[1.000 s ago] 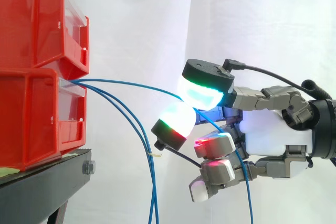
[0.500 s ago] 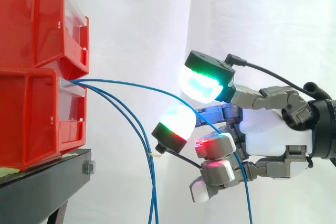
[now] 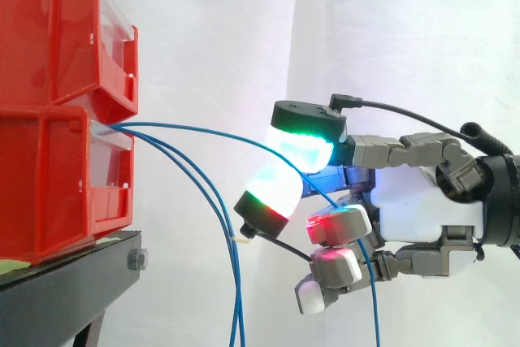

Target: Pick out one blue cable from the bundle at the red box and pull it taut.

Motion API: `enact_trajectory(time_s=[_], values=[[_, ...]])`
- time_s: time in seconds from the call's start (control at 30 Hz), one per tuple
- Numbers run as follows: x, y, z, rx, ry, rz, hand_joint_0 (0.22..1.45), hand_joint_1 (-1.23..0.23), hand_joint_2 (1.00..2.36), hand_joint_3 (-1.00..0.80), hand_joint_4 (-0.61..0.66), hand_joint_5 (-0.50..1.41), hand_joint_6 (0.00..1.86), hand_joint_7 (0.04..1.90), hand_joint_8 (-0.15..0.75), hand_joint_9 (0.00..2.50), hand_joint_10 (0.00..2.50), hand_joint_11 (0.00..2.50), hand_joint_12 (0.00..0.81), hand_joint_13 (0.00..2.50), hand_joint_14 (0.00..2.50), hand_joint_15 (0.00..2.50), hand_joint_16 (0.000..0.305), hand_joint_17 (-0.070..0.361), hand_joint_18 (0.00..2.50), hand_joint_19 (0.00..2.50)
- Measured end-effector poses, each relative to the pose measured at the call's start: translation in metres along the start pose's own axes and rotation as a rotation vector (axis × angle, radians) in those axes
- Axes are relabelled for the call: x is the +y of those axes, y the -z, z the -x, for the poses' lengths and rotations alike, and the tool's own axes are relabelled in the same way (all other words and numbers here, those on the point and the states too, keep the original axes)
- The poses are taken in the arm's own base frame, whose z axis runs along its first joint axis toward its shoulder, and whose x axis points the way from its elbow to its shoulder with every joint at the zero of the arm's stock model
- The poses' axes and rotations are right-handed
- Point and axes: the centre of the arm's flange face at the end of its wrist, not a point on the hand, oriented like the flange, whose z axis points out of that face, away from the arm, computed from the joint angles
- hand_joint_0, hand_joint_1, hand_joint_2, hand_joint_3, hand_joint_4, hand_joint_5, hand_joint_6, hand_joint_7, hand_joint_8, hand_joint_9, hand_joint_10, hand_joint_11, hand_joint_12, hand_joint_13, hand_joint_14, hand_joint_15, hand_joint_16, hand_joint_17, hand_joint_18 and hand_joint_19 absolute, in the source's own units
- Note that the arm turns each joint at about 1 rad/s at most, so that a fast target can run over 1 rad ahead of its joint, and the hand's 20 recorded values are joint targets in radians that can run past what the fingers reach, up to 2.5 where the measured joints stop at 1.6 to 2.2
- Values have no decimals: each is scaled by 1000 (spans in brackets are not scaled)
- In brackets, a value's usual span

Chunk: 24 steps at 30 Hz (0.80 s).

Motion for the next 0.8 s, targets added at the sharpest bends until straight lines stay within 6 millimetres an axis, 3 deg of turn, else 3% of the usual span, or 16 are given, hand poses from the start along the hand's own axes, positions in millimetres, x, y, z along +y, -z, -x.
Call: enact_trajectory(time_s=[0.17, 0.5, 0.8], values=[[0, 0, 0, 0, 0, 0, 602, -548, 1020, -137, 134, -159, 795, 1053, 300, 1255, 32, 1198, 375, 1163, 28, 904, 67, 151, 666, 721], [0, 0, 0, -1, 0, 0, 592, -560, 1012, -354, 138, -165, 798, 1054, 287, 1250, 32, 1191, 364, 1150, 30, 902, 65, 146, 660, 730], [0, 0, 0, -1, 0, 0, 587, -548, 1009, -388, 144, -163, 799, 1049, 284, 1254, 32, 1204, 364, 1151, 30, 902, 65, 146, 662, 729]])
